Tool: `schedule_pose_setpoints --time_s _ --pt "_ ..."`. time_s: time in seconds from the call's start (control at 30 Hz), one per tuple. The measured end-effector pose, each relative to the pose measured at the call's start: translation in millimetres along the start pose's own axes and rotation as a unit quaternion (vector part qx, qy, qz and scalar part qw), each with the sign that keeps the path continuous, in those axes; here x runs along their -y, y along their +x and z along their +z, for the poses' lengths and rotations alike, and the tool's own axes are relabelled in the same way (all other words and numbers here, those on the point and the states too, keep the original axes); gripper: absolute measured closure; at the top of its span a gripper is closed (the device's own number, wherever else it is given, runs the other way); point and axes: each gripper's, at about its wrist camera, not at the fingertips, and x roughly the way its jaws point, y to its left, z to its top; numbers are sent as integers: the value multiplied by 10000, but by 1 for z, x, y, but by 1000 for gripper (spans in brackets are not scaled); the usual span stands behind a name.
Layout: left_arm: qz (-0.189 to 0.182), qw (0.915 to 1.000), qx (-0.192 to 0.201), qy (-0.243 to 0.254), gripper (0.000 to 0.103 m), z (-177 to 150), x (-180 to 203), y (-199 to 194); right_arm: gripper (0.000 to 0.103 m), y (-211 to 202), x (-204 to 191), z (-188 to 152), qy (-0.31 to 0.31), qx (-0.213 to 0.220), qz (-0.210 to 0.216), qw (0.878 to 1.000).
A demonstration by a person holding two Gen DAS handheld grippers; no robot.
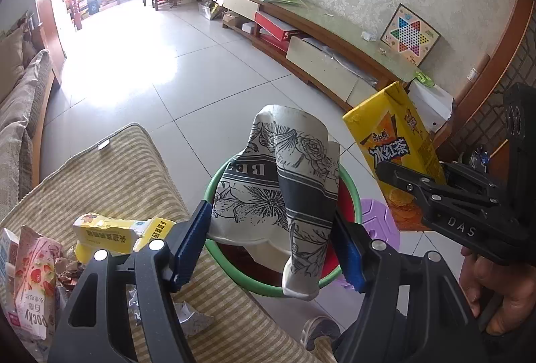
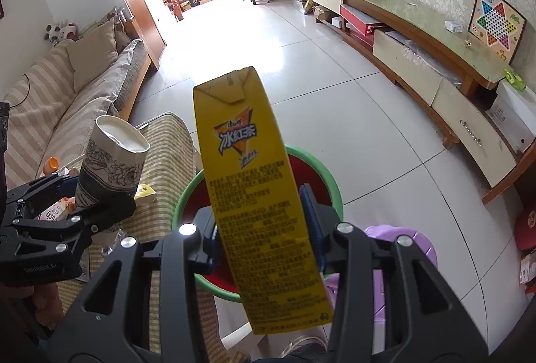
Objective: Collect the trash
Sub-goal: 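Carry the cup and carton over the red bin and open both tools, then move both tools back over the table toward the foil wrapper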
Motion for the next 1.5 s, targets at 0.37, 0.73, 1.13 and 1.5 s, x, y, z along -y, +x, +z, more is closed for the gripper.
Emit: schedule_pose_setpoints --time_s 0.37,0.73,1.13,1.5 --pt "-428 9983 -25 -382 37 7 -12 18 63 15 3 -1 44 -168 -13 9998" --pt "-1004 9913 103 -848 10 23 -26 22 45 25 0 9 -56 -243 34 9997" --pt "-956 9886 181 -1148 8 19 -47 9 5 16 -10 5 -208 -84 -113 9997" --pt "-780 9887 349 -1232 8 6 -63 -31 5 -7 -46 2 -475 12 -66 9988"
